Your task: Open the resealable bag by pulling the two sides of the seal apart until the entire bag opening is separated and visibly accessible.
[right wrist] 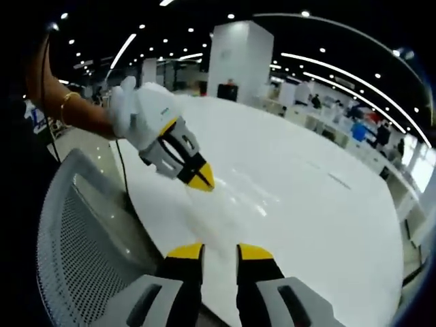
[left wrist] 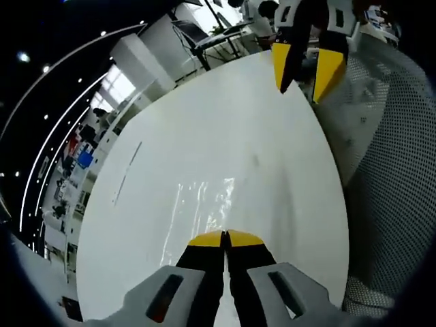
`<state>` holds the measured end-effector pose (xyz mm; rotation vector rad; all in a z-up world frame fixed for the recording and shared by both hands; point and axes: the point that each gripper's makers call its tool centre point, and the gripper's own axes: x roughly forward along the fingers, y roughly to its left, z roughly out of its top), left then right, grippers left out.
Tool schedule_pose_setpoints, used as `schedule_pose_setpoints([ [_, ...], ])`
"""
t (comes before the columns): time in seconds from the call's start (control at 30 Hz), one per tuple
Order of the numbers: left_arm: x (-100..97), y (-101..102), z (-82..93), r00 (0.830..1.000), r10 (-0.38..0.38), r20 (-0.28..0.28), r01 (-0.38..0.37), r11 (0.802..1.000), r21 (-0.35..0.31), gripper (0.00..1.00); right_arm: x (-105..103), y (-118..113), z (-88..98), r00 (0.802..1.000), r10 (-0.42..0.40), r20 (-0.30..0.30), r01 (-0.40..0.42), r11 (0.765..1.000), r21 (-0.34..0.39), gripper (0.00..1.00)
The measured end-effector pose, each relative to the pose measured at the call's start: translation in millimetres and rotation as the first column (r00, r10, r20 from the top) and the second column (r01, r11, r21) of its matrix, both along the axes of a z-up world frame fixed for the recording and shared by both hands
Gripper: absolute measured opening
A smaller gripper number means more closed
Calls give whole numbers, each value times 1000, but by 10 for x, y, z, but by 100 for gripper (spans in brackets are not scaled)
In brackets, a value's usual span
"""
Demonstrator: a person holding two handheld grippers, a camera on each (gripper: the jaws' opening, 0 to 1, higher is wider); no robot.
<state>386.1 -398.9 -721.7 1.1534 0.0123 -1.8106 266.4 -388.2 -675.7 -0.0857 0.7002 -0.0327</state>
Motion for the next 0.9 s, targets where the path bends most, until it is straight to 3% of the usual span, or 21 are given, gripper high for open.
schedule_pose_setpoints([
  [0.3, 183, -149, -37, 999, 33, -1, -33, 999, 6, 0, -68, -101, 72, 998, -56, 28, 56, 998, 14, 15],
  [0.4, 261, -195, -63, 999, 46, 1, -46, 999, 10, 0, -102, -137, 68, 995, -95, 44, 92, 994, 53, 15],
  [0.7, 424, -361, -123, 997, 69, -15, -69, 997, 18, 0, -146, -152, -1, 991, -129, 28, 126, 989, 77, 16],
  [0.9, 602, -433, -154, 995, 96, 18, -97, 995, 39, 0, -136, -138, -15, 990, -137, 24, 134, 987, 89, 17],
])
